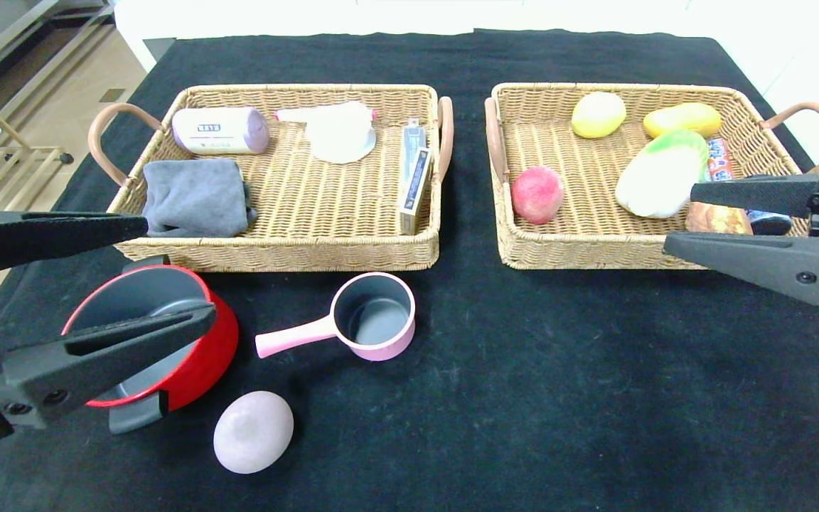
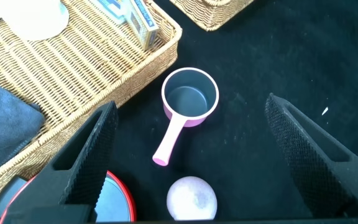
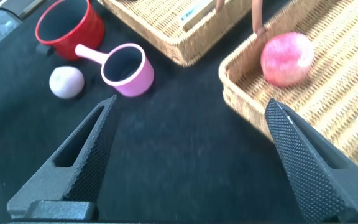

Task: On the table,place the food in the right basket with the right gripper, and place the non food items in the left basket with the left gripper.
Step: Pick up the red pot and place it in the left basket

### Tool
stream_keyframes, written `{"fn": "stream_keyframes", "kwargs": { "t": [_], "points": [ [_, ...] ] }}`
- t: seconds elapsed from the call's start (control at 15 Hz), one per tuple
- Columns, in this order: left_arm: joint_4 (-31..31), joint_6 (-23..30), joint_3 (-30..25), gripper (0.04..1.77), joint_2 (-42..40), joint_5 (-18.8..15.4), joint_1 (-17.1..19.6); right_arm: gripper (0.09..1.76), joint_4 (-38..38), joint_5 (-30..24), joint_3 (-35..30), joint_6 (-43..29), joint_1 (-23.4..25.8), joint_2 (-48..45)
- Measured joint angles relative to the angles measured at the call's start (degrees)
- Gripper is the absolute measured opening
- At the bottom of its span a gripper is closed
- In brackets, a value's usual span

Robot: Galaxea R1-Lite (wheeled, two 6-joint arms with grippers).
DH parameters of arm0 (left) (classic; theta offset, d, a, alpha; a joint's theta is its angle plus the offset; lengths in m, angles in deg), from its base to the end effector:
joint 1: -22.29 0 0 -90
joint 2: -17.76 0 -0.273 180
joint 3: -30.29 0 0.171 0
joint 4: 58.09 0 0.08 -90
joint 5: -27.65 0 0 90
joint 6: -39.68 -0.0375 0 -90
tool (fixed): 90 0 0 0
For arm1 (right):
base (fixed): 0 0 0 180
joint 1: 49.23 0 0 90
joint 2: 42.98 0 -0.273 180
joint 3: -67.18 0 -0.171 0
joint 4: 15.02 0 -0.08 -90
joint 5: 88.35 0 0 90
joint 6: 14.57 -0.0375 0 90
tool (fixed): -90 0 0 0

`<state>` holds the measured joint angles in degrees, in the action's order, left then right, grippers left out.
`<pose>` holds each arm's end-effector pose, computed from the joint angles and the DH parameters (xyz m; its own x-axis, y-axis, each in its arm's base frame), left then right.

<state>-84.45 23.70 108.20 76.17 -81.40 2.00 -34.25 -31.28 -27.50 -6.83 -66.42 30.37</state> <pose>0.1203 -0.0575 0.2758 0.7671 -0.6316 -0.1129 0.6382 0.7329 0.2359 0.1847 0.0785 0.2829 0.6348 0.7654 -0.1061 -0.7725 0.6316 -0.0655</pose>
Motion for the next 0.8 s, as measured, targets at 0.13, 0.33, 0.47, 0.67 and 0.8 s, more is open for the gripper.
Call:
{"fn": "stream_keyframes", "kwargs": {
  "t": [0.13,0.33,0.47,0.67,0.8],
  "points": [
    [0.0,0.0,0.0,1.72,0.0,0.0,0.0,1.70,0.0,0.0,-1.9,0.2,0.8,-1.2],
    [-0.1,0.0,0.0,1.72,0.0,0.0,0.0,1.70,-0.1,0.6,-3.5,0.1,2.3,-2.3],
    [-0.2,0.0,0.0,1.72,0.0,0.0,0.0,1.70,-0.3,3.7,-3.8,-0.2,2.8,-2.8],
    [-0.2,0.0,0.0,1.72,0.0,0.0,0.0,1.70,-0.2,10.9,-4.2,-0.4,2.7,-3.1],
    [-0.2,0.0,0.0,1.72,0.0,0.0,0.0,1.70,-0.3,13.6,-4.4,-0.4,2.3,-3.1]
  ]
}}
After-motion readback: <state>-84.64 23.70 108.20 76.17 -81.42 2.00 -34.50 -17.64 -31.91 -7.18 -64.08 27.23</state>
